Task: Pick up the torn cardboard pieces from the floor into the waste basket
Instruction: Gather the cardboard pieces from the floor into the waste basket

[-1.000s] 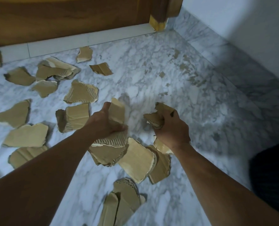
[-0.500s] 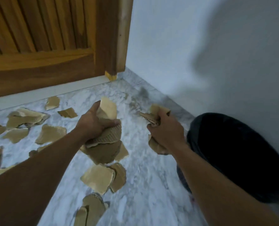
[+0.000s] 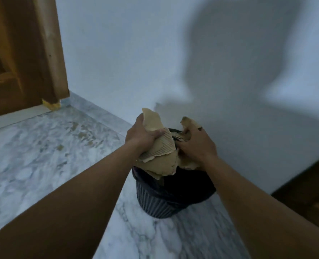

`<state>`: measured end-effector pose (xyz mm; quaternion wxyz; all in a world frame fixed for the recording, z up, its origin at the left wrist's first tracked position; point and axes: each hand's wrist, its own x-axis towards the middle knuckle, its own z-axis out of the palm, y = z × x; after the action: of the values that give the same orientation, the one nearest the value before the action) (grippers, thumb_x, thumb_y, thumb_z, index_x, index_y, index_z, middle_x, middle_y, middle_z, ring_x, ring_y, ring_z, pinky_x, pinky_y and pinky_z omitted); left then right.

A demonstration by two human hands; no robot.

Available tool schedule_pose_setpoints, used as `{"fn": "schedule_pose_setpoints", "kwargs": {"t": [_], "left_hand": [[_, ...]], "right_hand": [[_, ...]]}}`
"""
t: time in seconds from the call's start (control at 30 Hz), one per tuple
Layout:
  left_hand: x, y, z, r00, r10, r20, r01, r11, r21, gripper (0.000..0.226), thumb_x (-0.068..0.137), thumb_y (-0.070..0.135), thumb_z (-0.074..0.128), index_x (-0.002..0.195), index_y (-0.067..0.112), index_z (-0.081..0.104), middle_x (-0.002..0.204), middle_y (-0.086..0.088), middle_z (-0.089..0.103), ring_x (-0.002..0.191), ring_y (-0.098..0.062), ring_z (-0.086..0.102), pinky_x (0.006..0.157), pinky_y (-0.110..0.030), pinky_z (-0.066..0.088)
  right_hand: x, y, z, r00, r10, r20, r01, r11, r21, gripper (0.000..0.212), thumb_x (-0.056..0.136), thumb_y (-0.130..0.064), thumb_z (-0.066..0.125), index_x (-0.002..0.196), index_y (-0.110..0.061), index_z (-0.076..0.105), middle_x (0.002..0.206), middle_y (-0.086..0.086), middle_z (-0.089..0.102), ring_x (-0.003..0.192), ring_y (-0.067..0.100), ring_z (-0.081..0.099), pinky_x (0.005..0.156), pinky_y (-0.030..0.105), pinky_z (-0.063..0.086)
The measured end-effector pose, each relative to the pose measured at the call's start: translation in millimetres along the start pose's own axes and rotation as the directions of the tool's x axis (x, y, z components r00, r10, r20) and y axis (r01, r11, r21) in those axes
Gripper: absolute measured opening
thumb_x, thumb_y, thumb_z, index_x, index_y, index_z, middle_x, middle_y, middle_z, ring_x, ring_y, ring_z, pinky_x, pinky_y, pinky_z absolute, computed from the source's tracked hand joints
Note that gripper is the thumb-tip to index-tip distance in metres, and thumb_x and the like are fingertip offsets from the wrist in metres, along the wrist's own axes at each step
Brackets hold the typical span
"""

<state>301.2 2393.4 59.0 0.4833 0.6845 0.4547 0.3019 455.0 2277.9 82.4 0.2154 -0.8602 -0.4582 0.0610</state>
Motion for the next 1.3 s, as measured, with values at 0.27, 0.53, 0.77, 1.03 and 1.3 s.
{"fn": "schedule_pose_setpoints", "kwargs": {"t": [0.27,0.53,0.77,1.03,1.3], "left_hand": [[-22.5,-2.6,30.8,1.0,-0.028,-0.002,0.028,0.99,0.135,0.044,0.095,0.03,0.065,0.136,0.017,0.059,0.125,-0.008,0.066,0.115,-0.026,0.061,0.102,-0.036,0.049],[-97.0,-75.4,-63.5,0.97,0.039,-0.241,0.021,0.97,0.243,0.039,0.099,0.036,0.059,0.135,0.021,0.06,0.123,-0.006,0.067,0.111,-0.023,0.063,0.087,-0.03,0.045],[-184.2,-228.0,-138.7,0.936,-0.156,-0.316,0.316,0.768,0.557,0.076,0.093,0.059,0.055,0.157,0.029,0.027,0.155,-0.011,0.038,0.146,-0.032,0.032,0.114,-0.048,0.033],[-244.7,-358.7,-141.6,0.853,-0.456,-0.254,0.486,0.517,0.705,0.108,0.072,0.096,0.023,0.155,0.041,-0.02,0.164,-0.014,-0.026,0.147,-0.045,-0.027,0.114,-0.074,-0.006],[-256.3,-421.3,-204.2,0.797,-0.355,-0.488,0.603,0.492,0.628,0.094,0.074,0.098,0.007,0.148,0.051,-0.028,0.166,-0.01,-0.022,0.147,-0.038,-0.032,0.112,-0.071,-0.014]], "right_hand": [[-22.2,43.3,-12.4,0.985,-0.01,0.171,-0.019,0.986,0.167,0.056,0.088,-0.006,0.056,0.139,-0.027,0.062,0.141,0.005,0.059,0.112,0.018,0.061,0.073,0.005,0.043],[-59.2,-18.6,5.2,0.978,-0.185,0.099,0.168,0.974,0.154,0.05,0.097,-0.018,0.056,0.147,-0.021,0.051,0.156,0.004,0.043,0.142,0.025,0.041,0.115,0.037,0.035],[-92.8,-105.5,124.7,0.899,-0.426,0.1,0.406,0.898,0.168,0.055,0.101,-0.033,0.057,0.151,-0.016,0.045,0.164,0.012,0.026,0.153,0.025,0.022,0.116,0.039,0.03],[-125.5,-135.6,298.2,0.739,-0.5,0.453,0.522,0.849,0.084,0.082,0.093,-0.064,0.055,0.159,-0.025,0.027,0.169,0.015,0.008,0.156,0.029,0.006,0.123,0.056,0.011],[-133.4,-174.9,436.4,0.621,-0.438,0.65,0.592,0.806,-0.023,0.121,0.058,-0.105,0.034,0.152,-0.053,-0.022,0.167,0.017,-0.02,0.153,0.042,-0.017,0.114,0.074,-0.008]]}}
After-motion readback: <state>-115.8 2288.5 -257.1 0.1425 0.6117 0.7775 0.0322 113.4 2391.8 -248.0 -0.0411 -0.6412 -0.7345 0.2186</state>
